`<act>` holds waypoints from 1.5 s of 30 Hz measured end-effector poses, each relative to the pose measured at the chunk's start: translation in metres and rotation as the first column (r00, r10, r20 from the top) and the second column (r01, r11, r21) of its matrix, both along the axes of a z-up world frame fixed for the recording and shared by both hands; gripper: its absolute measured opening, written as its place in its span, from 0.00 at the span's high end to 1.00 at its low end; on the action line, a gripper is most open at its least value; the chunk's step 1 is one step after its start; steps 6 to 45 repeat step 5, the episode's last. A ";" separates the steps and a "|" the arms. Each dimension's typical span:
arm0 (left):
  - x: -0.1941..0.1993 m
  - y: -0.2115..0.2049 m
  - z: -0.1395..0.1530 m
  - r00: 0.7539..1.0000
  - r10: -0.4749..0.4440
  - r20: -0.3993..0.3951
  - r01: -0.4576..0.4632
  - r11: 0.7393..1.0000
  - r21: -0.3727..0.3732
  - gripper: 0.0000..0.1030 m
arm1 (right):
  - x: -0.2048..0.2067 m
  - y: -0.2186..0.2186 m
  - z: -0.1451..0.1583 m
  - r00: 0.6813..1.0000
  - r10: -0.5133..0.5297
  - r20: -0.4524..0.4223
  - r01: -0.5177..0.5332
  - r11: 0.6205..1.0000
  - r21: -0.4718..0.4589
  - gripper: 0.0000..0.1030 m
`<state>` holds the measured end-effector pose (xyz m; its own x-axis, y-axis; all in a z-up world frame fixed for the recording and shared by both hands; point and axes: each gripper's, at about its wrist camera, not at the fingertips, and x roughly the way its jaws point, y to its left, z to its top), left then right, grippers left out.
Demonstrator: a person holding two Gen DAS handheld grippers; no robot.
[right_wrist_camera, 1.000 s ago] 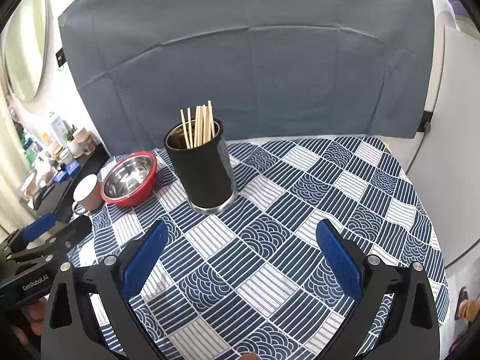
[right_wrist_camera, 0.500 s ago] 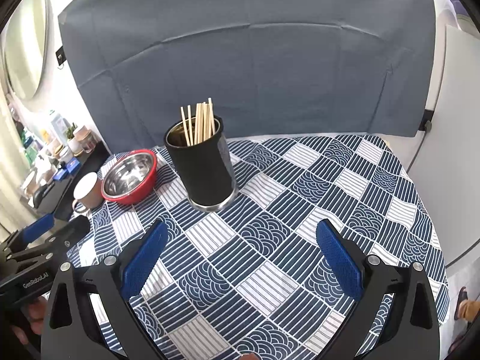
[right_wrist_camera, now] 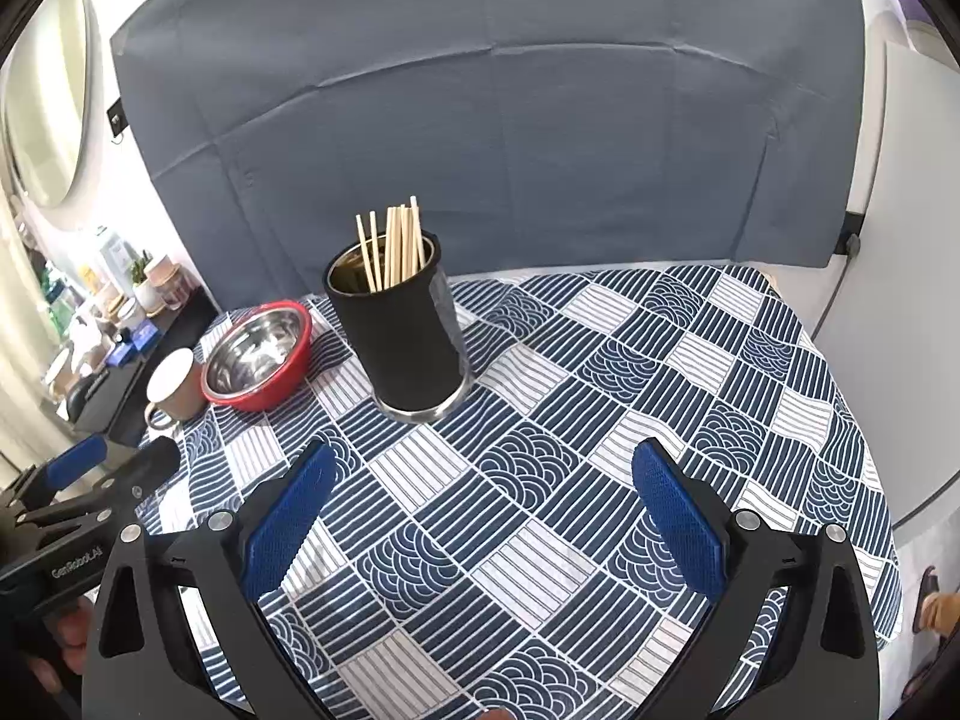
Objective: Organize utensils
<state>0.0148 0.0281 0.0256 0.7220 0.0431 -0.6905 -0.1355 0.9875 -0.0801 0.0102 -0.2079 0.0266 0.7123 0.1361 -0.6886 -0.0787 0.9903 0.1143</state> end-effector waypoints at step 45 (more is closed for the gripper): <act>0.000 0.002 -0.002 1.000 0.013 -0.013 -0.013 1.000 -0.006 0.06 | 0.000 0.000 -0.001 1.000 0.004 -0.008 -0.004 1.000 0.004 0.08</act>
